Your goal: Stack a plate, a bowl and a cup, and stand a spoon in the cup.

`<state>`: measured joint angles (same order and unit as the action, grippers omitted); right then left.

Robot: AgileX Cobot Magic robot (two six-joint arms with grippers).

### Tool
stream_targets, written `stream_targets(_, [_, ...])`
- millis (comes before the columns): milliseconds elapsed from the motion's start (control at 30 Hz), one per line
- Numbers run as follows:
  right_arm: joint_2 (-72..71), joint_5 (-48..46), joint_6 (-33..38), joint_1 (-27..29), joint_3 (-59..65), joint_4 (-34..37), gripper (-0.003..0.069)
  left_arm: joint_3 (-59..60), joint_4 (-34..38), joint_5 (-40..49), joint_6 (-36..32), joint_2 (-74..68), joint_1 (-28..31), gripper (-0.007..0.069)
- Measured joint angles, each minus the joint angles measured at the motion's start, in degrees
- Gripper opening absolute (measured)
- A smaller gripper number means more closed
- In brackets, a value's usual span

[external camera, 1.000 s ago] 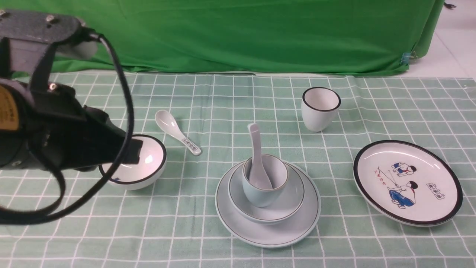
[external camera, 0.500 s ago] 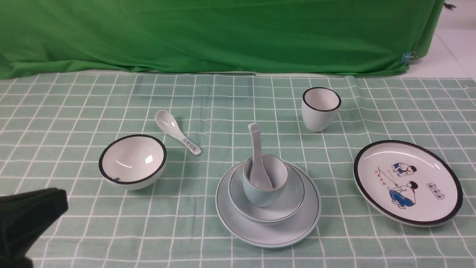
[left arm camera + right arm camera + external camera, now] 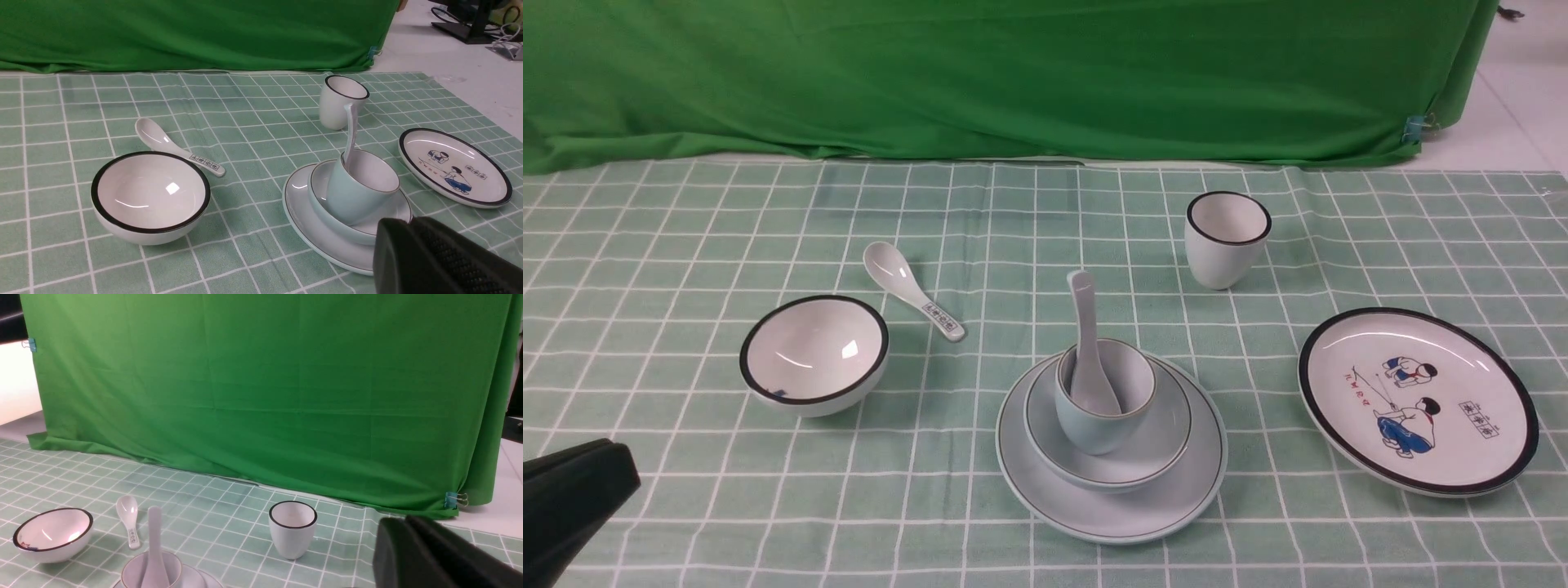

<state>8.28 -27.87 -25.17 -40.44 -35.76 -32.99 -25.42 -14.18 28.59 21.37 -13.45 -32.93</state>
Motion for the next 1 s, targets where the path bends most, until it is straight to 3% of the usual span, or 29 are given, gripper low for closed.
stream_targets(233, [0.0,0.0,0.0,0.0,0.0,0.0,0.0087,0.1,-0.2,-0.8,-1.8,0.0,0.0,0.0011])
stream_targets(467, [0.0,0.0,0.0,0.0,0.0,0.0,0.0088,5.5,1.8,-10.5,-8.3,2.0,2.3,0.0011])
stream_targets(767, [0.0,0.0,0.0,0.0,0.0,0.0,0.0090,20.9,16.8,-21.0,-24.0,11.2,21.4,0.0011])
stream_targets(900, [0.0,0.0,0.0,0.0,0.0,0.0,0.0092,25.7,18.9,-21.4,-27.0,13.2,30.7,0.0011])
stream_targets(1000, [0.0,0.0,0.0,0.0,0.0,0.0,0.0097,25.7,19.2,-19.8,-27.5,13.4,34.0,0.0011])
